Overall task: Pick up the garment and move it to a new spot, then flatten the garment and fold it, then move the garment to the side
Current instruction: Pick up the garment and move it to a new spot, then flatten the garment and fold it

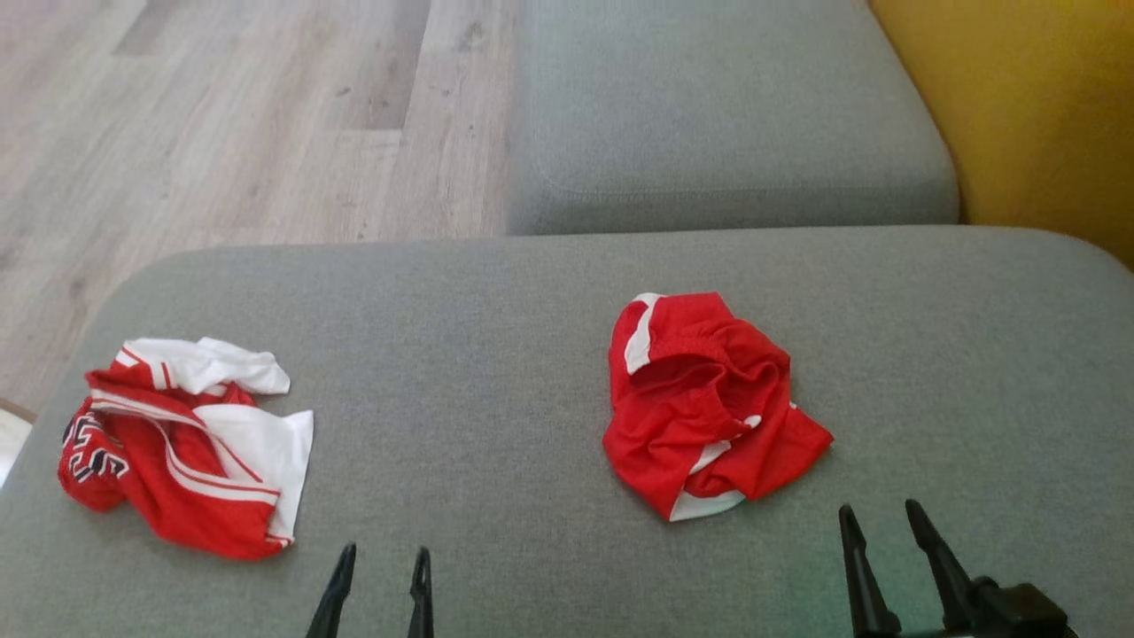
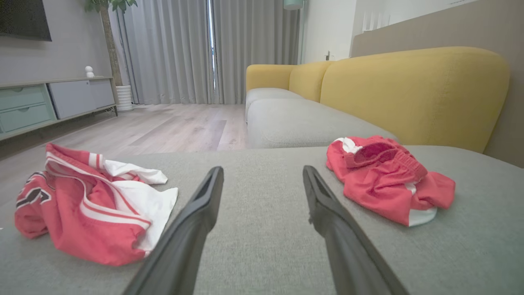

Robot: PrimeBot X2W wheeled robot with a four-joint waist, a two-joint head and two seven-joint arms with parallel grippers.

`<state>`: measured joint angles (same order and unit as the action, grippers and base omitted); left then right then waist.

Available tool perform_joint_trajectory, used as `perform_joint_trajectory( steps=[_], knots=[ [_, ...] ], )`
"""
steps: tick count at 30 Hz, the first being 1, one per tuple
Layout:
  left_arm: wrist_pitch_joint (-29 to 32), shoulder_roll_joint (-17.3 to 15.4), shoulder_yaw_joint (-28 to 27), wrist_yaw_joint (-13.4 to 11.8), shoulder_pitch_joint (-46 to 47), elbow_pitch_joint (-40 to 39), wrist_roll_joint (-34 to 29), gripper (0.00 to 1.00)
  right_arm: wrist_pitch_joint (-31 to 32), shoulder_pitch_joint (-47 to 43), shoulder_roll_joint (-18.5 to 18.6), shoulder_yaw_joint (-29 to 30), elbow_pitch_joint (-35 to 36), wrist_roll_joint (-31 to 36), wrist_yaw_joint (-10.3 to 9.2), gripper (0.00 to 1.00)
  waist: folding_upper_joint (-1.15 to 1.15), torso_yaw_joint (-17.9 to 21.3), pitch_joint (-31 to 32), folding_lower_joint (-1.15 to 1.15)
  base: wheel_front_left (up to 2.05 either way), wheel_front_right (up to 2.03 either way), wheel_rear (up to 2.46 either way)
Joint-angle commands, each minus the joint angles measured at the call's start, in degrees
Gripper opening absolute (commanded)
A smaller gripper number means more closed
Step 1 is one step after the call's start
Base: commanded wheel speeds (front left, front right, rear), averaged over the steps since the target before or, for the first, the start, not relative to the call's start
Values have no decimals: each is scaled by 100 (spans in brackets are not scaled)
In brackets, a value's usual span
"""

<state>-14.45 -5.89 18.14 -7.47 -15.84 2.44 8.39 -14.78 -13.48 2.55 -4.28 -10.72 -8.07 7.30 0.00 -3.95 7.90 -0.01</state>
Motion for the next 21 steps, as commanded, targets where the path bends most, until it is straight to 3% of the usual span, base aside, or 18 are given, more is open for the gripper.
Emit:
perform_joint_trajectory(
  steps=[1,21],
  knots=[
    [-54,76,-229,40,213,-166,-68,100,-22,191,32,-108,143,-12,19,100,0,-6,47,1,0,0,0],
    [-54,250,-414,297,117,49,-370,100,-22,93,32,-54,20,-55,19,100,0,-24,143,1,0,0,0]
  ],
)
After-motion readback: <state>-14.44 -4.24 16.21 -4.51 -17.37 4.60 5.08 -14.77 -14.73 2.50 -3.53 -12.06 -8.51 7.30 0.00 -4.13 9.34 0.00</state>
